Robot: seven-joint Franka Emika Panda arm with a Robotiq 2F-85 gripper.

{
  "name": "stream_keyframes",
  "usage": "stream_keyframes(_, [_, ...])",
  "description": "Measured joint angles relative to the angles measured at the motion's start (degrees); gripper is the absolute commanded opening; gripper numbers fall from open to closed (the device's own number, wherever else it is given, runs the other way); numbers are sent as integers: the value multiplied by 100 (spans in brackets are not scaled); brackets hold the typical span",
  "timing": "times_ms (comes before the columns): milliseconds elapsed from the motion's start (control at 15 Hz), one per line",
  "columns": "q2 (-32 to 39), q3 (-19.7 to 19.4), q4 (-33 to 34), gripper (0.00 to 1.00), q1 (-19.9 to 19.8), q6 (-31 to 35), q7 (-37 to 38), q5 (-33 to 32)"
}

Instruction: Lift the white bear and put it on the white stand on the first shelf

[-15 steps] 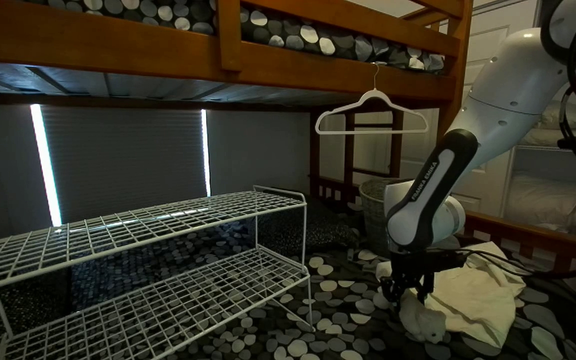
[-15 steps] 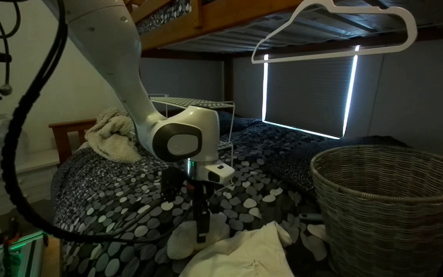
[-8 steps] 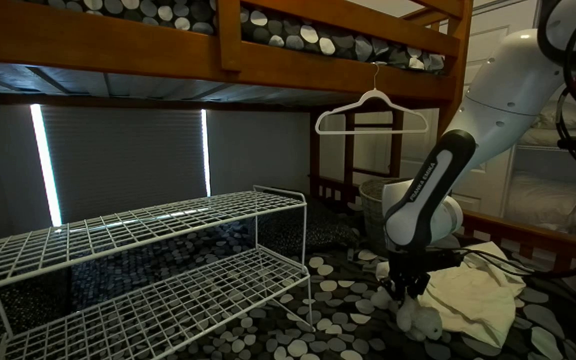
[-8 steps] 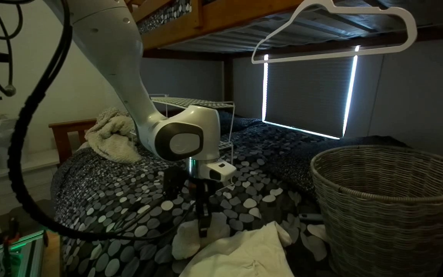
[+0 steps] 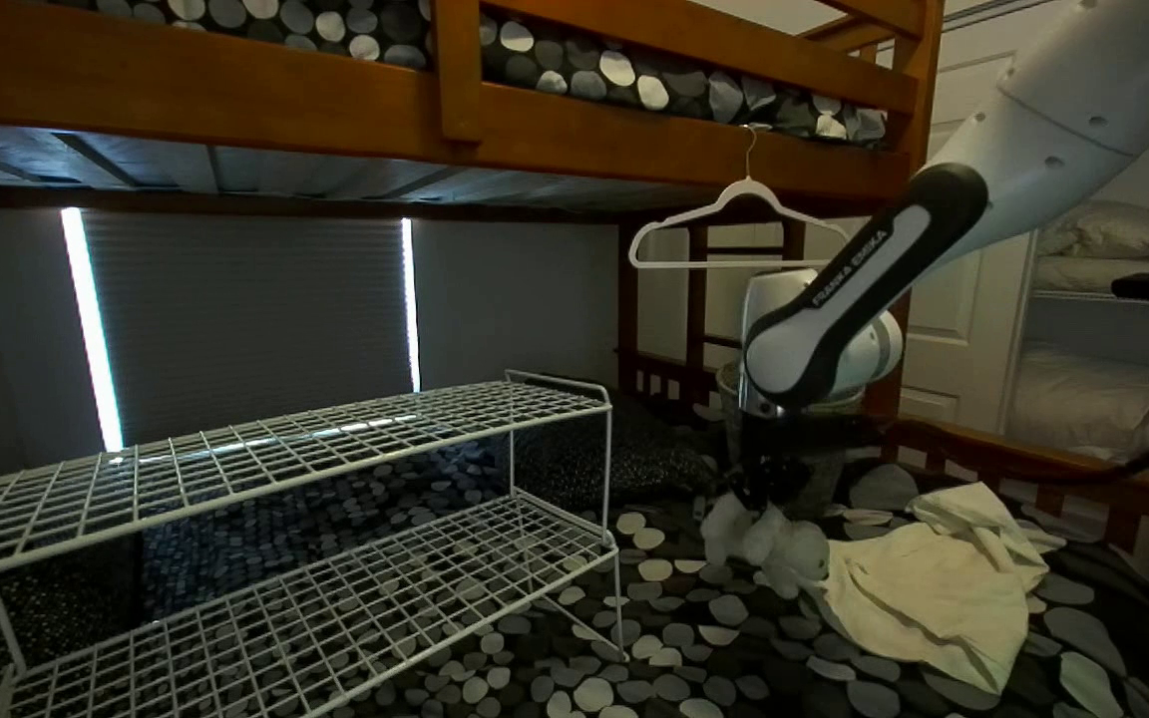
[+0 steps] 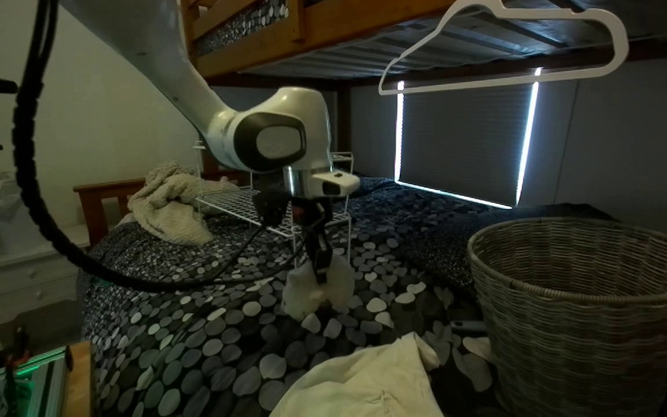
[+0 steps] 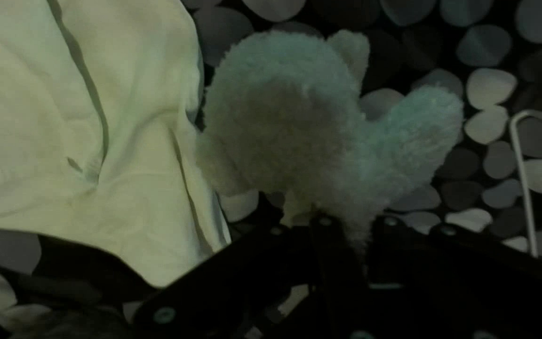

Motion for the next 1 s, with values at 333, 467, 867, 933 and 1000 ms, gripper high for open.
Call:
stream_keyframes(333, [-1312, 259, 436, 3, 69, -571, -908, 881])
stream_keyframes(467, [-1767, 291, 687, 3, 193, -768, -1244, 1306])
stream_keyframes(867, [-2619, 398, 1160, 11, 731, -1143, -1681, 2159])
stream_keyframes(933, [-2648, 410, 1156, 11, 752, -1146, -1682, 2171])
stream_keyframes(1000, [-2647, 407, 1151, 11, 753, -1146, -1688, 2175])
